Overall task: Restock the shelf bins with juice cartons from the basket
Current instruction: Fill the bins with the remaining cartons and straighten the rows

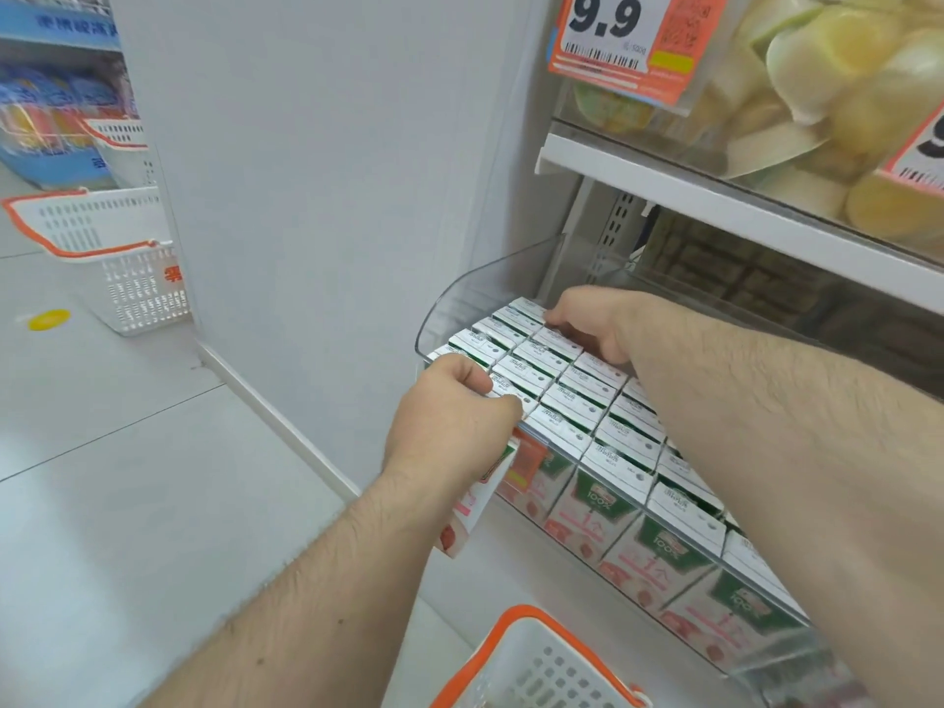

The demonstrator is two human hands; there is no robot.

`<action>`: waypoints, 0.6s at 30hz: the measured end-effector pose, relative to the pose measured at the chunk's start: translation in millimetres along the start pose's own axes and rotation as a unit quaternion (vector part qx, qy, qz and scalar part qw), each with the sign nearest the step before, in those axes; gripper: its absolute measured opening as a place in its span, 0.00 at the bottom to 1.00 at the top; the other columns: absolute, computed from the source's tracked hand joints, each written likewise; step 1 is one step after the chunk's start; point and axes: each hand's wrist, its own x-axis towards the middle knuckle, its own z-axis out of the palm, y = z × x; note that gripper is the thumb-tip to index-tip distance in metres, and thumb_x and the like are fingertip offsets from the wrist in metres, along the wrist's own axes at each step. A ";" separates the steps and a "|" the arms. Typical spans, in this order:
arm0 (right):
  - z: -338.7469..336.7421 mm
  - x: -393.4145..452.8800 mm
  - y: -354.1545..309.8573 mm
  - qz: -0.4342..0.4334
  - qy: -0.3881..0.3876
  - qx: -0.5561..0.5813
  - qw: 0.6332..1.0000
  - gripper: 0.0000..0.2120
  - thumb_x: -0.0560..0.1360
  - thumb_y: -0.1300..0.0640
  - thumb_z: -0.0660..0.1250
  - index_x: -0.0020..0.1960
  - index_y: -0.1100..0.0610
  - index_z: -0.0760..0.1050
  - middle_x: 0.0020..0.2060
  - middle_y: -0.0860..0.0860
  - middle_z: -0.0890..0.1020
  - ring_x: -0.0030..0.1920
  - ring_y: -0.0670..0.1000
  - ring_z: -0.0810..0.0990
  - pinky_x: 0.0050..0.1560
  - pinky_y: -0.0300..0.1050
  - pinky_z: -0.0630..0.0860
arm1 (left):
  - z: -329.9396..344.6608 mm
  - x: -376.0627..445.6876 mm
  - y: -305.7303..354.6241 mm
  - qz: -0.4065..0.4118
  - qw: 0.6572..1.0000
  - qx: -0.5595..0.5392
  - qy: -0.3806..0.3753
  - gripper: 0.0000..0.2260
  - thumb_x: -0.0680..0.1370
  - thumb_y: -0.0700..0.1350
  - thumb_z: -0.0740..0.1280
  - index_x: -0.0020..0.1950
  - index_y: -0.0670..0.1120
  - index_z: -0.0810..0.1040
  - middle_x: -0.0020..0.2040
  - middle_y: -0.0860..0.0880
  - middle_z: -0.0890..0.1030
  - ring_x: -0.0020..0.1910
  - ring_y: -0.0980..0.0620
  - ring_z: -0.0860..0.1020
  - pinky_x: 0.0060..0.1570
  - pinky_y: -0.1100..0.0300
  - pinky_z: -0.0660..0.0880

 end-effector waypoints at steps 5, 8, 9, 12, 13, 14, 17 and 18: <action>3.4 -24.0 3.1 -0.073 0.130 -0.218 0.964 0.18 0.82 0.46 0.61 0.60 0.60 0.76 0.55 0.56 0.80 0.50 0.56 0.79 0.52 0.46 0.73 | -11.9 -12.7 8.2 -0.003 0.997 -0.073 -0.025 0.08 0.77 0.54 0.64 0.47 0.51 0.76 0.36 0.50 0.81 0.32 0.52 0.76 0.35 0.60 0.71; 4.6 -53.6 8.4 -0.182 0.283 -0.192 0.922 0.12 0.81 0.52 0.62 0.55 0.58 0.79 0.49 0.53 0.82 0.46 0.55 0.77 0.47 0.44 0.72 | -20.1 -24.0 15.2 -0.012 0.987 -0.155 -0.032 0.10 0.79 0.56 0.59 0.49 0.53 0.77 0.36 0.52 0.82 0.29 0.53 0.78 0.34 0.59 0.70; 7.1 -69.8 10.2 -0.220 0.312 -0.148 0.912 0.09 0.80 0.53 0.63 0.51 0.56 0.80 0.47 0.52 0.83 0.46 0.54 0.78 0.47 0.44 0.73 | -22.2 -28.0 17.0 -0.013 0.982 -0.187 -0.040 0.11 0.80 0.55 0.58 0.50 0.53 0.77 0.33 0.53 0.82 0.26 0.54 0.78 0.33 0.60 0.70; 20.1 -125.8 20.9 -0.289 0.276 -0.044 0.915 0.08 0.76 0.57 0.65 0.42 0.55 0.81 0.35 0.48 0.83 0.38 0.47 0.81 0.40 0.39 0.77 | -26.4 -39.9 21.5 -0.003 0.964 -0.259 -0.050 0.16 0.82 0.56 0.54 0.49 0.50 0.78 0.30 0.52 0.82 0.23 0.54 0.77 0.30 0.62 0.71; 25.4 -146.9 26.5 -0.296 0.240 -0.011 0.925 0.08 0.75 0.59 0.65 0.40 0.56 0.81 0.31 0.47 0.82 0.32 0.44 0.79 0.33 0.35 0.74 | -27.1 -43.0 22.6 0.003 0.959 -0.280 -0.050 0.17 0.83 0.56 0.53 0.48 0.49 0.78 0.30 0.51 0.82 0.23 0.53 0.77 0.29 0.62 0.71; 30.0 -166.7 33.0 -0.297 0.203 0.017 0.933 0.07 0.75 0.60 0.66 0.39 0.57 0.81 0.29 0.48 0.81 0.28 0.43 0.77 0.28 0.35 0.71 | -27.4 -45.6 23.6 0.009 0.955 -0.294 -0.048 0.18 0.83 0.56 0.53 0.47 0.49 0.78 0.30 0.50 0.82 0.24 0.52 0.77 0.29 0.62 0.71; 41.2 -207.5 53.0 -0.292 0.103 0.080 0.947 0.07 0.73 0.66 0.64 0.40 0.58 0.79 0.35 0.55 0.83 0.27 0.49 0.76 0.30 0.41 0.69 | -23.6 -52.0 25.9 0.042 0.957 -0.284 -0.037 0.20 0.83 0.58 0.51 0.46 0.49 0.78 0.32 0.49 0.82 0.28 0.50 0.78 0.35 0.58 0.73; 44.2 -215.8 58.9 -0.284 0.072 0.101 0.951 0.05 0.71 0.66 0.65 0.42 0.58 0.78 0.35 0.56 0.82 0.28 0.50 0.76 0.29 0.41 0.69 | -21.3 -55.0 27.5 0.057 0.959 -0.278 -0.032 0.21 0.83 0.58 0.51 0.46 0.49 0.78 0.32 0.49 0.83 0.30 0.49 0.78 0.36 0.57 0.73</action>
